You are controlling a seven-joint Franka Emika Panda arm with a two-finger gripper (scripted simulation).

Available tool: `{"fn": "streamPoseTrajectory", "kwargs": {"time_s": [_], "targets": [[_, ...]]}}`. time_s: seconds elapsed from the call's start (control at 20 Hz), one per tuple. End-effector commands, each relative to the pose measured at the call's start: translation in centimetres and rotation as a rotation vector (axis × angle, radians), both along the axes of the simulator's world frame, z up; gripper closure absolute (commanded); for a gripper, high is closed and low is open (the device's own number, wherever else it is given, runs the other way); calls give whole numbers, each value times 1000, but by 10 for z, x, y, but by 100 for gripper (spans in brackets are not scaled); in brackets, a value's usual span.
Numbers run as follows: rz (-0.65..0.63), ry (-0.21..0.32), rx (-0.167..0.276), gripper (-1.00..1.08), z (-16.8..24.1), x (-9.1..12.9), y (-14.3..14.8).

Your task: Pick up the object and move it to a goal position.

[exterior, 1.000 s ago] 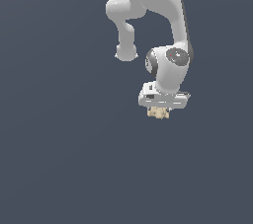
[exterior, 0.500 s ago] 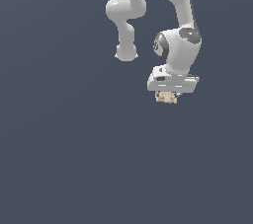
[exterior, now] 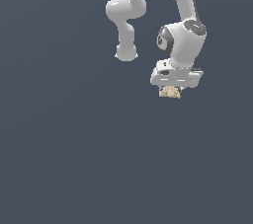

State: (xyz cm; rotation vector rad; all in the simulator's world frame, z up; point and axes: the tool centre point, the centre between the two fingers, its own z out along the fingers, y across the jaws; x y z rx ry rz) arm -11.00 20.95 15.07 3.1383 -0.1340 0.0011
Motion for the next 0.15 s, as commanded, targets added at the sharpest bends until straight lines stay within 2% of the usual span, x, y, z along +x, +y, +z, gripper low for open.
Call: {"fn": "streamPoseTrajectory", "kwargs": {"time_s": [0.0,0.1], "targets": [[-1,1,0,108,-1,1,-1],[-1,1,0,108,-1,2,-1]]}}
